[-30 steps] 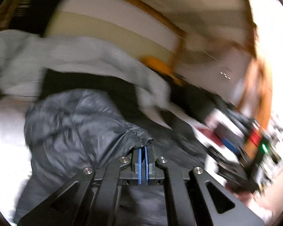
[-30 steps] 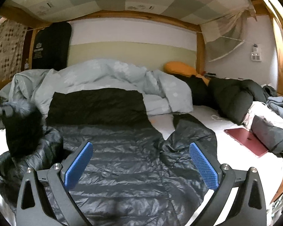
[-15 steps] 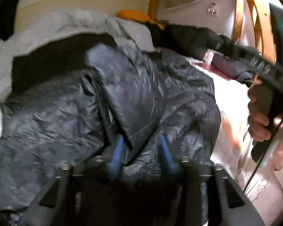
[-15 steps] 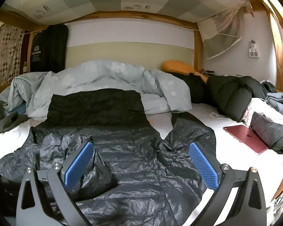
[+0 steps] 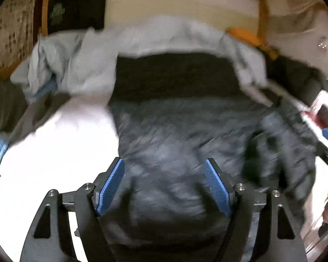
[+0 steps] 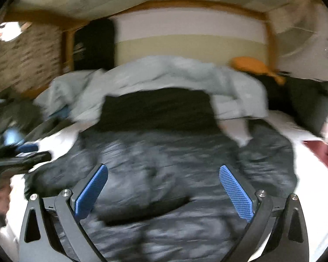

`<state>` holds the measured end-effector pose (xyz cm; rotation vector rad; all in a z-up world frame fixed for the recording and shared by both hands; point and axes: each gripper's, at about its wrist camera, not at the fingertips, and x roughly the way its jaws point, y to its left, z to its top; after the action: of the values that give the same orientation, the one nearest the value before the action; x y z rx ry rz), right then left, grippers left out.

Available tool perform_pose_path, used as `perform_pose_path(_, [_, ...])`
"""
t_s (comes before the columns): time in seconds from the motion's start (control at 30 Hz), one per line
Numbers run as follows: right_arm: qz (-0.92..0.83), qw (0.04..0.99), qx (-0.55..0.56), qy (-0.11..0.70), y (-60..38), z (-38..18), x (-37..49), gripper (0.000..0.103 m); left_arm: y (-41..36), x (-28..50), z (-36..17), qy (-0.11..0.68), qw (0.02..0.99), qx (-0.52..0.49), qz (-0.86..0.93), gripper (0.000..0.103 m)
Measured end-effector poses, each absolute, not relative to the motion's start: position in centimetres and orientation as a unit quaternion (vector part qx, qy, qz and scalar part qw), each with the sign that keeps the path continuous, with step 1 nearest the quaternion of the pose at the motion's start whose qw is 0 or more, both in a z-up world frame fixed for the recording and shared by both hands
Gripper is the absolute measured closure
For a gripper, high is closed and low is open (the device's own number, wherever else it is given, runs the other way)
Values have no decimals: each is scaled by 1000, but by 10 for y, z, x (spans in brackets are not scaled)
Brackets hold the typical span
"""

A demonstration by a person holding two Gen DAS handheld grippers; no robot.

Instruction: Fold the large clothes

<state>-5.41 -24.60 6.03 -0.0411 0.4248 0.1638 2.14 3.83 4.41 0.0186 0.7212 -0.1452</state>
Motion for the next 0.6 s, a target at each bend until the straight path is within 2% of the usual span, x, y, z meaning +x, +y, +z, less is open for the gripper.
perform_pose_path(0.17, [85,961,-58,258,-215,36,-37,1,36,42,-6,436,898,58,-33,29])
perform_pose_path(0.27, [11,953,-108,285,-216,20,-22,2,28,51,-21,438,894,98,17,29])
perform_pose_path(0.37, [-65,957,-120,258,-238,21,-25,2,41,52,-20,436,892,94,67,29])
perform_pose_path(0.6, [-156,950,-90,256,-297,39,-16,2,78,53,-21,441,885,68,130,29])
